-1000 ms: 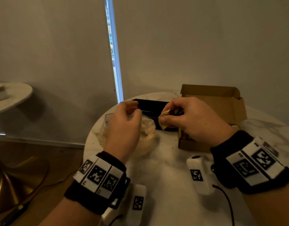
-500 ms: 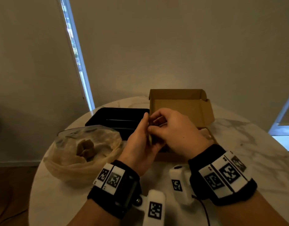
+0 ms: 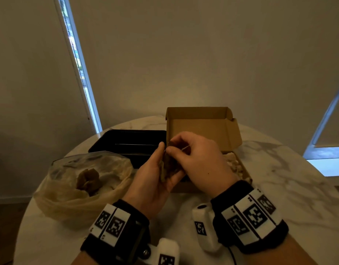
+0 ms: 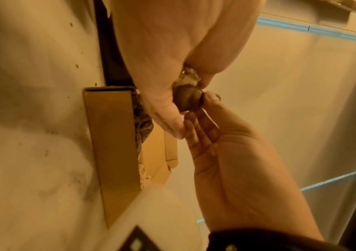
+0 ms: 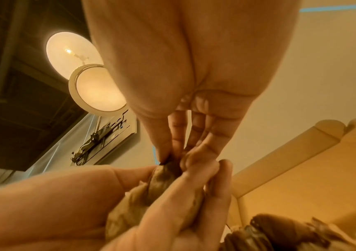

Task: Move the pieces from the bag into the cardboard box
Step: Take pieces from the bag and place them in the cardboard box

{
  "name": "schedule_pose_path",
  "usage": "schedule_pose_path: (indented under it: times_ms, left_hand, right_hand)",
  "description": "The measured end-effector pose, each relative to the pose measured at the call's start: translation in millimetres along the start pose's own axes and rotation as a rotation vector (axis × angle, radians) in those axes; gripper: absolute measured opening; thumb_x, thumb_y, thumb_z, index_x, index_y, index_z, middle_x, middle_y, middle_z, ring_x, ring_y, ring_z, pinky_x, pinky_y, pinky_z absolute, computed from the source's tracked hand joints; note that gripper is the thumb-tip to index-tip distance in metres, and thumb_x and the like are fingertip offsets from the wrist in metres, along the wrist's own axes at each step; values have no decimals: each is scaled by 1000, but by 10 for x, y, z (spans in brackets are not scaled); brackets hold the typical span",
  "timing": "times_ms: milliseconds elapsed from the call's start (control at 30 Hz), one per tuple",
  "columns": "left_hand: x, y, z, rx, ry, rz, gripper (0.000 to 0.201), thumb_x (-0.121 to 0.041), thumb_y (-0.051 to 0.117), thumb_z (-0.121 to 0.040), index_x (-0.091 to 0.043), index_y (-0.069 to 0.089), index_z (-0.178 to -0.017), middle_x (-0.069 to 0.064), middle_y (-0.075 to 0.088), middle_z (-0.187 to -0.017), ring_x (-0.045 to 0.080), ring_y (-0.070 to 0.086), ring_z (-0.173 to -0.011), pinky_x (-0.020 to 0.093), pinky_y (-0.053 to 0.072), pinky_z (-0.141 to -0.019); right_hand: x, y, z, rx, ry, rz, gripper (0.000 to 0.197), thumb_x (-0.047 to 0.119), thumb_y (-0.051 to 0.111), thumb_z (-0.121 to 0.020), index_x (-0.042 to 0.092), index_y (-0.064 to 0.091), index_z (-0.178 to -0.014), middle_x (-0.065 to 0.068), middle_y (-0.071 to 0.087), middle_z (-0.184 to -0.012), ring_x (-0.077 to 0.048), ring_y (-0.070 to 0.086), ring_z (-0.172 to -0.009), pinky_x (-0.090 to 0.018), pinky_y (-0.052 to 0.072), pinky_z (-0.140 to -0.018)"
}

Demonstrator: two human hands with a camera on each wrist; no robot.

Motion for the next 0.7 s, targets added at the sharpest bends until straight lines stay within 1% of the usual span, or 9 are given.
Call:
schedule_pose_path:
  times_ms: [67,167,300,367,467,567,633,667,700]
  left_hand:
    - [-5,-28,-9,-13,-17,24,41,-33,47,-105,-5,68,-125,16,72,-123,24,69,-116,30,61,-84]
    - [-7,-77,-27,-28,-36,53,39,-32,54,-102,-4,69,-126,17,71,-124,24,69,-116,30,60,-85]
    - [-47,-86,-20,-23,27,-39,40,-37,60,-98,-7,71,-121,12,75,-118,20,70,-113,26,61,-84]
    - [-59,-88,-22,-24,68,-76,36,-30,64,-95,-7,71,-121,11,75,-118,18,71,-110,26,61,-84]
    - [-61,-104,-38,-29,102,-77,25,-17,66,-93,-5,73,-115,12,75,-112,16,74,-99,24,61,-78]
    - [-70,-122,-46,-41,129,-97,22,-15,66,-93,-4,73,-111,12,76,-109,16,74,-97,23,61,-74]
    - [-103,-141,-37,-65,152,-119,20,-17,66,-95,-6,73,-110,10,77,-108,16,75,-94,22,60,-72]
    - [-127,-173,-37,-90,165,-121,19,-18,66,-95,-7,73,-109,9,77,-105,15,75,-90,22,60,-70]
    - [-154,-218,-37,-125,176,-123,18,-18,67,-95,-7,73,-107,8,77,-100,14,75,-84,21,59,-67]
  right_hand:
    - [-15,-66,-8,-60,6,-47,5,33,64,-98,32,68,-101,14,70,-89,3,66,-83,-14,55,-71]
    - [-73,-130,-35,-121,33,-87,6,33,64,-98,30,69,-101,13,70,-91,1,66,-85,-17,56,-72]
    - [-179,-148,-78,-132,84,-110,6,31,66,-96,28,70,-100,10,71,-90,-6,68,-87,-32,61,-78]
    - [-220,-154,-95,-127,106,-121,6,30,68,-96,27,71,-100,9,71,-90,-8,68,-87,-36,61,-80]
    - [-224,-142,-92,-72,108,-110,14,34,67,-95,25,74,-105,9,72,-94,-8,67,-92,-32,58,-83]
    - [-241,-97,-92,33,139,-68,15,37,66,-96,26,75,-101,8,73,-93,-9,68,-92,-32,57,-85]
    - [-282,-178,-116,-3,161,-103,12,35,68,-95,26,75,-94,5,74,-89,-14,70,-90,-40,59,-86]
    - [-309,-251,-133,-43,174,-120,10,33,69,-94,26,76,-92,4,75,-88,-15,71,-89,-41,60,-85]
    - [-338,-337,-145,-83,188,-118,9,31,69,-94,26,76,-90,4,75,-87,-15,72,-88,-38,60,-83]
Point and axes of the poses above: each hand's wrist, its own z-axis away from the middle knuckle, its own y-axis out of the palm, x = y × z, the point moved 7 cm from there along -z, towards the middle knuckle
